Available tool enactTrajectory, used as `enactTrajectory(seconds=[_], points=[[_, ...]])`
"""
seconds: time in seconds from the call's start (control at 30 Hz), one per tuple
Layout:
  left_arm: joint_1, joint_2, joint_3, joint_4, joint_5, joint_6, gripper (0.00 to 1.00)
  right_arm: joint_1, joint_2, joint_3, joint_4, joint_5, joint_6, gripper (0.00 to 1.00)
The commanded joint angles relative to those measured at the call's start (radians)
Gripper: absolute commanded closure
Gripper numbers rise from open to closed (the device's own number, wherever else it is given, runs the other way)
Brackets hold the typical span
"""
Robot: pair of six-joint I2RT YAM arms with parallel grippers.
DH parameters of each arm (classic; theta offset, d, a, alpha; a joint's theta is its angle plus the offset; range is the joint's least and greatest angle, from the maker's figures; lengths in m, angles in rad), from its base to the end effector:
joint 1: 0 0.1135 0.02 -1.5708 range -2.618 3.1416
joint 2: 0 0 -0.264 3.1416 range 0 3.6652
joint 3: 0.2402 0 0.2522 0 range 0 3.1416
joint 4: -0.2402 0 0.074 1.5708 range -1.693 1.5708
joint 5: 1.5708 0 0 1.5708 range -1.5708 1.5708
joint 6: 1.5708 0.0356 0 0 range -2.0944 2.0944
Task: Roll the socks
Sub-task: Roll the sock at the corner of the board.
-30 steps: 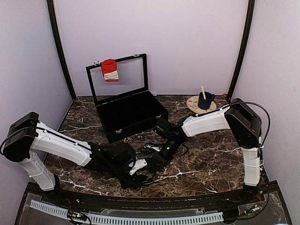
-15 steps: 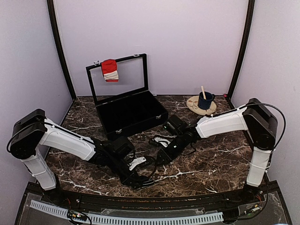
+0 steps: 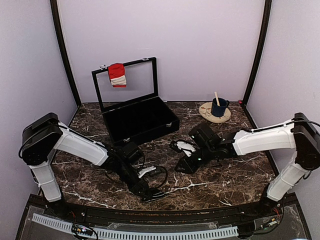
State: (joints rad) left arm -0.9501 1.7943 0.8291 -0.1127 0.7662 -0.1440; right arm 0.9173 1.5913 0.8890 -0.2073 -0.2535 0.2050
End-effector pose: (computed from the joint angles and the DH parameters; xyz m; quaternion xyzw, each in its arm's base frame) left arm 0.1628 -0.2701 0.1159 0.4367 0.7916 -0.4273 0.0047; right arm 0.1861 0.2577 0.1794 -0.3656 0.8651 0.2726 0.2090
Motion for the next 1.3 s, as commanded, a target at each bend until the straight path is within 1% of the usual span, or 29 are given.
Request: enactTrajectory(seconds=[0.0,0.2,0.27,0.43,0.63,0.97,1.27], points=[[0.011,0.064,-0.012,-0.143,-0.033,0.04,1.0,0.076,-0.075,-0.05,0.071,0.094,-0.072,0.69],[0.034,0.074,0.0,-0.16,-0.033,0.053,1.0,0.205,-0.135,-0.094,0.1,0.2,-0.139,0.67],[0.043,0.076,0.001,-0.161,0.001,0.056,1.0,0.24,-0.139,-0.093,0.099,0.226,-0.159,0.67],[0.056,0.091,0.003,-0.174,0.014,0.068,1.0,0.331,-0.111,-0.067,0.071,0.284,-0.21,0.66],[0.072,0.11,0.007,-0.179,0.037,0.082,1.0,0.411,-0.066,-0.036,0.059,0.321,-0.246,0.66],[0.083,0.128,0.016,-0.197,0.061,0.096,1.0,0.495,0.054,0.061,0.034,0.36,-0.322,0.66],[0.085,0.137,0.016,-0.199,0.072,0.1,1.0,0.518,0.13,0.113,0.036,0.371,-0.378,0.66]])
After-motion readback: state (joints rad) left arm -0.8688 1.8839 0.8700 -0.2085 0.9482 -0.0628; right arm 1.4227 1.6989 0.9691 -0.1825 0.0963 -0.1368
